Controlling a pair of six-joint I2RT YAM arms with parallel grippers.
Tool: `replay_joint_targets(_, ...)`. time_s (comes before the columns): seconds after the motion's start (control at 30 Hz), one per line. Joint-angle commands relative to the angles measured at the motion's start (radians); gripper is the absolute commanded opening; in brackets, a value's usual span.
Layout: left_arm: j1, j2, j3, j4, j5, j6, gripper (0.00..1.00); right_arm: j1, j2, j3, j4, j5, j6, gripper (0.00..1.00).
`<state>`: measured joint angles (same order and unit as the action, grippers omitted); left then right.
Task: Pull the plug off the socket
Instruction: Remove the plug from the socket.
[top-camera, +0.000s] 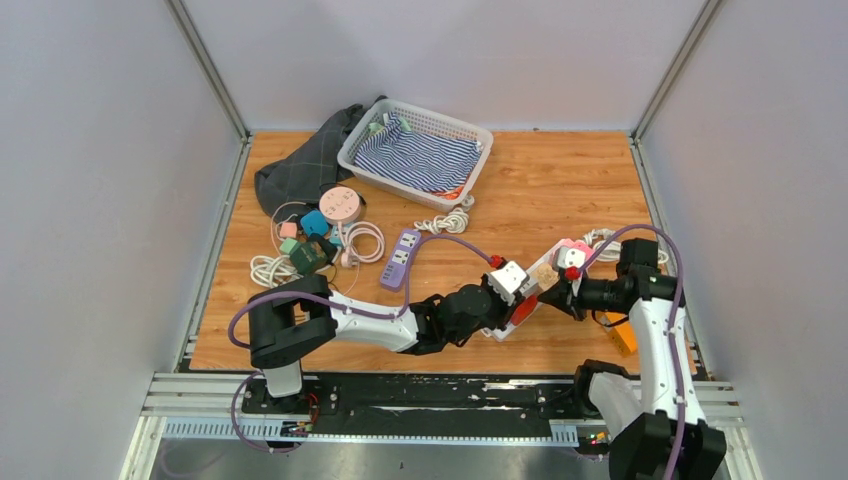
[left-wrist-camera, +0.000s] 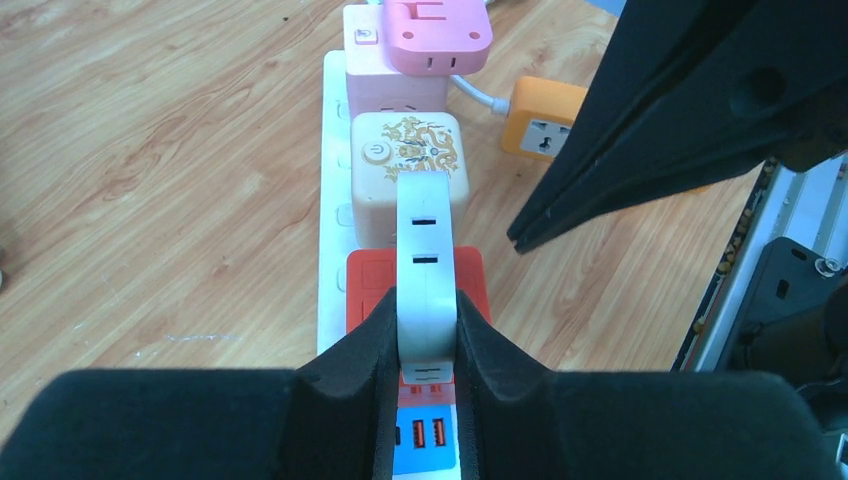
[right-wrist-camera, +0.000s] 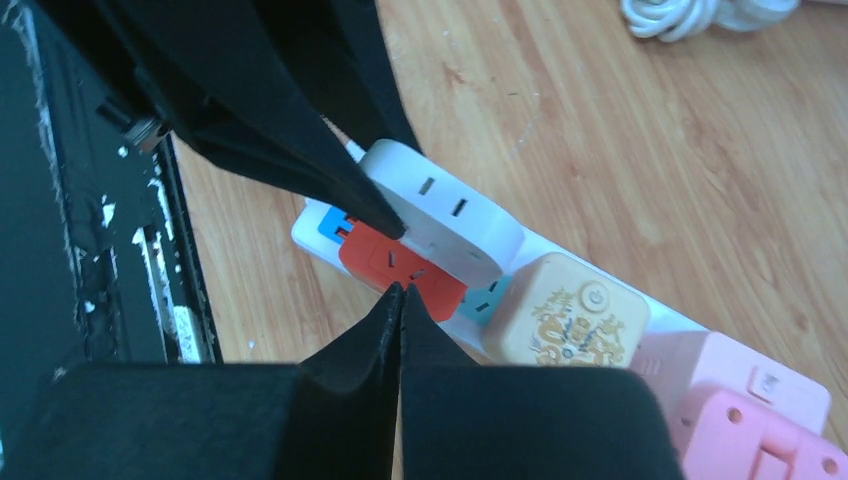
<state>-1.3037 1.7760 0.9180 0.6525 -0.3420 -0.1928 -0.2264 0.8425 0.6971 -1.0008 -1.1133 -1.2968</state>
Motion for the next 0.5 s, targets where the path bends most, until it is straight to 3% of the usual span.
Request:
replay_joint_targets(0.0, 0.011, 0.01, -0.022, -0.009, 0.025, -0.023, 0.0, 0.058, 0.059, 0.015, -0.117, -0.018, -0.179, 0.0)
replay_joint_targets(0.2, 0.023, -0.007, -0.029, -0.01, 0.042, -0.063, 0.0, 0.16, 0.051, 0.065, -0.106, -0.011, -0.129, 0.0)
replay_joint_targets(0.47, 0.023, -0.022, -0.037, -0.009, 0.042, -0.107, 0.0, 0.16, -0.059, -0.072, 0.111, 0.103, 0.004, 0.06)
